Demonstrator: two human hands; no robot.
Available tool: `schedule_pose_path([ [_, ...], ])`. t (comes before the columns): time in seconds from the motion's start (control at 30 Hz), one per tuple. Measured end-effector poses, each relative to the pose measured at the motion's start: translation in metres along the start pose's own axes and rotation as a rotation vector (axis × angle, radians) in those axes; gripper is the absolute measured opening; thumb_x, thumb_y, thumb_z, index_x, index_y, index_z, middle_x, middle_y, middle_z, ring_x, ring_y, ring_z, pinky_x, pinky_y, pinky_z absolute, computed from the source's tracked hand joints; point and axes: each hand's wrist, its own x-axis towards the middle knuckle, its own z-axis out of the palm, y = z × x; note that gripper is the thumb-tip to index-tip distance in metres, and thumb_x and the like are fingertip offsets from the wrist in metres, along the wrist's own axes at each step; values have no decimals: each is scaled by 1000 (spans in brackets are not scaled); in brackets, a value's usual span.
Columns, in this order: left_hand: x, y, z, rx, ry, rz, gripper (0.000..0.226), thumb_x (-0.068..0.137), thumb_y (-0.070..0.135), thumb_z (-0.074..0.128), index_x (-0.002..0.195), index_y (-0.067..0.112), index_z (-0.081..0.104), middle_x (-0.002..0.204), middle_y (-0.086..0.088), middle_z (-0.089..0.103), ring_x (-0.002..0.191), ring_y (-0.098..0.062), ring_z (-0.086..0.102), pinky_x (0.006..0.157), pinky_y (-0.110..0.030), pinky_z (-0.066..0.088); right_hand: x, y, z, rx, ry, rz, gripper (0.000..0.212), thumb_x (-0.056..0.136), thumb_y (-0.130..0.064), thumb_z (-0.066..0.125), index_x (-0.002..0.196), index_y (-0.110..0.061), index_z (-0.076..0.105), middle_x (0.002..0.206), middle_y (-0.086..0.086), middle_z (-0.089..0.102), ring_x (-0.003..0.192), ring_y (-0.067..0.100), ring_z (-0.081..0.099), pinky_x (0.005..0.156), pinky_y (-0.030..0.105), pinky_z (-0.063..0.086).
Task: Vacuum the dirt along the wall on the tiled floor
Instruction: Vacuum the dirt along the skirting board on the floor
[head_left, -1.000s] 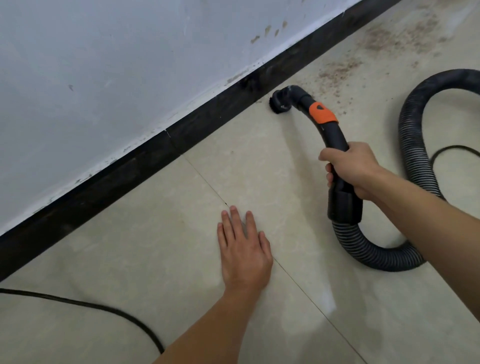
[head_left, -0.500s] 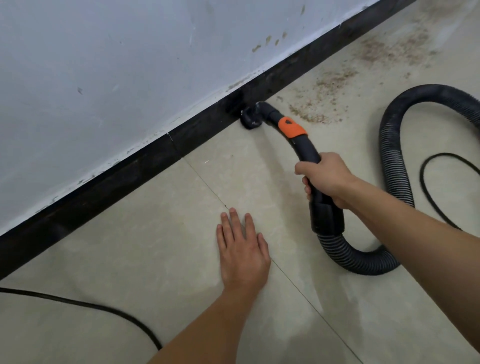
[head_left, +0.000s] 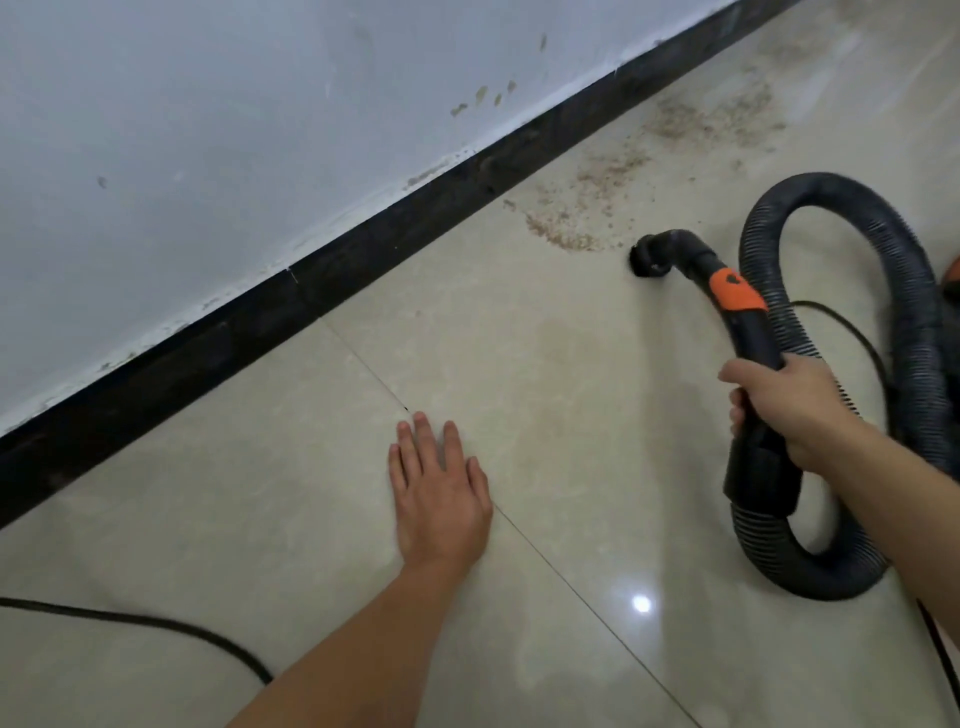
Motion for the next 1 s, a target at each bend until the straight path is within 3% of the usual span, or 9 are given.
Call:
schedule_pose_path([
  [0.1, -1, 0, 0, 7, -9, 6, 59, 94, 37, 26, 140, 8, 49, 151, -23, 36, 141, -39, 30, 115, -48, 20, 11, -12, 12, 31, -92, 21, 11, 84, -6, 66, 82, -9, 56, 59, 9, 48, 40, 19, 44, 46, 29, 44],
  [0.23, 0, 0, 0, 13, -11, 5, 59, 95, 37, 25, 141, 8, 48, 151, -23, 34, 142, -38, 28, 116, -48, 20, 22, -24, 29, 37, -55, 4, 11, 83, -9, 66, 87, -8, 56, 61, 8, 50, 42, 19, 46, 49, 31, 45],
  [0.37, -1, 0, 1, 15, -12, 9, 58, 95, 37, 27, 140, 8, 48, 151, -23, 35, 142, -38, 28, 114, -47, 18, 24, -30, 44, 18, -207, 4, 9, 86, -8, 65, 86, -9, 55, 60, 7, 49, 42, 18, 44, 46, 28, 44],
  [0.7, -3, 0, 2, 13, -3, 5, 57, 96, 37, 27, 140, 8, 49, 151, -22, 35, 143, -37, 28, 114, -47, 18, 39, -47, 74, 36, -161, -19, 15, 83, -9, 66, 94, -5, 57, 63, 9, 50, 44, 20, 46, 46, 30, 46],
  [0.87, -2, 1, 2, 13, 2, 3, 57, 96, 36, 28, 141, 8, 49, 152, -22, 34, 143, -37, 28, 114, -46, 18, 51, -65, 91, 51, -221, -20, 12, 84, -9, 66, 89, -6, 55, 60, 8, 50, 43, 19, 45, 45, 29, 46],
  [1.0, -2, 2, 2, 18, -12, 4, 57, 96, 37, 28, 142, 9, 47, 153, -21, 33, 144, -36, 26, 114, -47, 18, 69, -83, 110, 72, -168, -6, 13, 83, -9, 66, 88, -5, 54, 61, 8, 50, 43, 20, 45, 45, 29, 46],
])
